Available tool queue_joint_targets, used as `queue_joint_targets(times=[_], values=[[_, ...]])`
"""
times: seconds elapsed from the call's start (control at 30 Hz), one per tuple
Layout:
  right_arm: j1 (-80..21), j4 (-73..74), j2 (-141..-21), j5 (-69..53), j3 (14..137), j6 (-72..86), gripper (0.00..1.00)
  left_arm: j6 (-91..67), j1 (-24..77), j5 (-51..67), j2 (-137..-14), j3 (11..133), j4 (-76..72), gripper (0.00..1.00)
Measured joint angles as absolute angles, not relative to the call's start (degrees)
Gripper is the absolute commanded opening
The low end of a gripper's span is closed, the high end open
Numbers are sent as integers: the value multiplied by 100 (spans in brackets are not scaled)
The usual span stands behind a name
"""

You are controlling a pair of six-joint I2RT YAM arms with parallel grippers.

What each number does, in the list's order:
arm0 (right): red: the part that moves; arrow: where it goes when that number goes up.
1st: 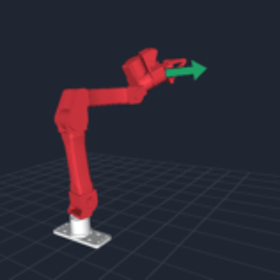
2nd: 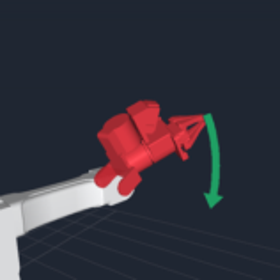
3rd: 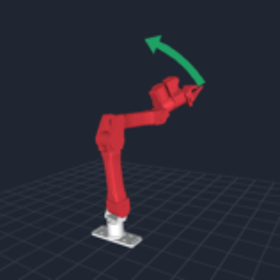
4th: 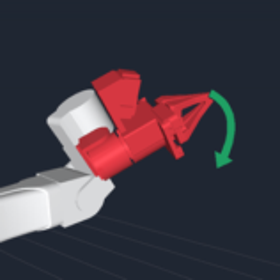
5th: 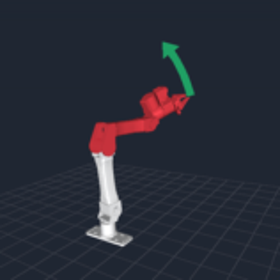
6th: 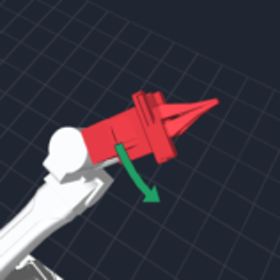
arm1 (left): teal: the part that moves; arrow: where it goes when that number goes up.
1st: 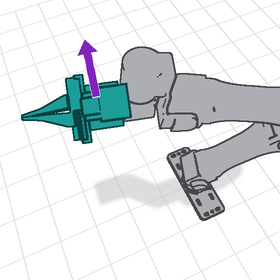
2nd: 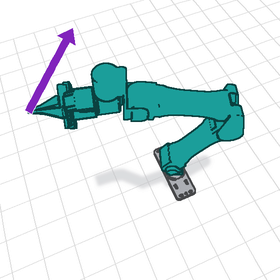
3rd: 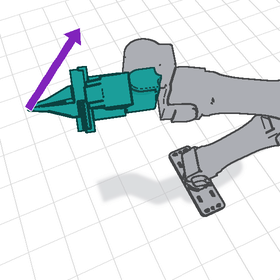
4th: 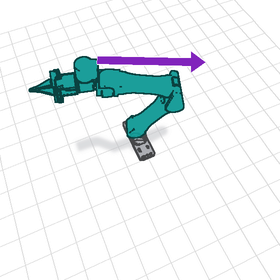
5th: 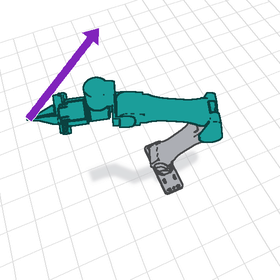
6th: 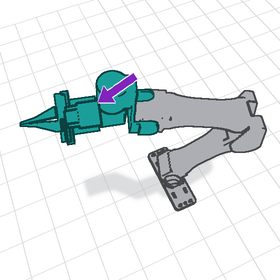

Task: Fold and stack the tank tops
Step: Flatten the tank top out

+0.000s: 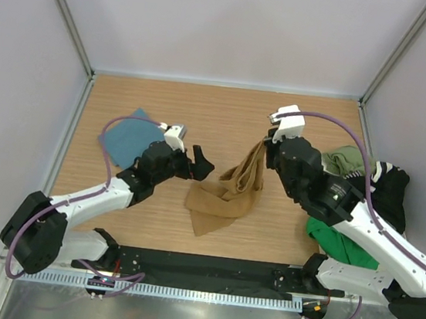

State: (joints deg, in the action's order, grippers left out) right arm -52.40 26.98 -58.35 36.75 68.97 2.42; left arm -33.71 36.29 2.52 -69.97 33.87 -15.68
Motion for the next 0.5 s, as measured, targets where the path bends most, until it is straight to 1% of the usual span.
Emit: queue_joint_targets(times=[0.1,0.17,0.2,0.3,0.4,0.5], values=[[-5238,2875,-5979,3791,6897,336,3,-3341,3642,414,-6956,3369,-1669,100],[-5225,2926,-6016,3861,6901,399,4,-3271,3697,526,-6840,3273,-1769,95],[-5196,2982,-6045,3898,6936,449,3,-3245,3739,569,-6764,3210,-1826,91],[-5089,3146,-6274,4014,7183,615,3,-3094,3909,751,-6490,3009,-2036,89],[-4772,3356,-6702,4080,7590,847,2,-2954,4062,915,-6427,2965,-2233,89],[-4088,3546,-7153,3795,7966,1109,1,-2853,4171,1052,-6576,2969,-2390,89]])
